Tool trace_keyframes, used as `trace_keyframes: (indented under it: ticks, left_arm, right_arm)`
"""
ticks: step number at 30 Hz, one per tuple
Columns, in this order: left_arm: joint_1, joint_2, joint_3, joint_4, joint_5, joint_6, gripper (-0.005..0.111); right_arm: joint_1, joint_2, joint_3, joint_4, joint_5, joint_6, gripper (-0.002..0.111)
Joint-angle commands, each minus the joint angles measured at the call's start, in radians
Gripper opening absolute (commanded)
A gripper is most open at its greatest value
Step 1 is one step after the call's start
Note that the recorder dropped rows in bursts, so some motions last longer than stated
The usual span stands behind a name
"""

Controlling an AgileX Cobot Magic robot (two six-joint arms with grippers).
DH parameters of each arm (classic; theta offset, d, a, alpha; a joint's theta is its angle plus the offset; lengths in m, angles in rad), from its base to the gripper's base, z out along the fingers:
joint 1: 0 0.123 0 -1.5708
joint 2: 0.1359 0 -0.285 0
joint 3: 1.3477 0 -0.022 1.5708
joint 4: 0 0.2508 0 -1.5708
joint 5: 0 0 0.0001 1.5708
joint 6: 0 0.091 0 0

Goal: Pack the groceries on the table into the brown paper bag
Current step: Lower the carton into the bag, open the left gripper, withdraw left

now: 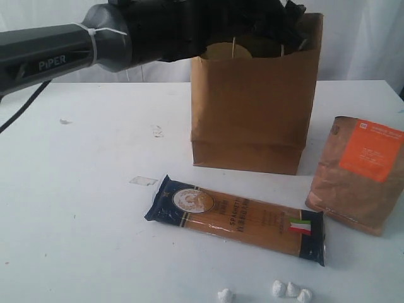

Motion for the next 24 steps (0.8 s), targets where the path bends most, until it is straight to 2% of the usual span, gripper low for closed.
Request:
trace_keyframes:
  ticks: [1,10,18,20,24]
  left_arm:
    - [-0.002,-0.017,0.009,-0.021,0.003,0.106,0.066]
    - [-0.002,-0.026,0.009,-0.021,0.006,0.109,0.066]
    - [-0.014,-0.131,0.009,-0.021,0.061,0.099,0.066]
    - [-0.033,-0.162,0.009,-0.021,0.065,0.099,0.061]
    - [-0.084,-0.219,0.009,-0.021,0.074,0.142,0.038]
  right_arm:
    - [-0.002,-0.005,0.002,-0.009,-0.008,-0.004,0.0]
    - [-0.002,-0.005,0.002,-0.009,-0.008,-0.004,0.0]
    - [-0.002,-0.005,0.002,-0.009,-0.008,-0.004,0.0]
    - [-0.002,-0.005,0.002,-0.009,-0.008,-0.004,0.0]
    - [-0.002,-0.005,0.002,-0.009,-0.008,-0.004,0.0]
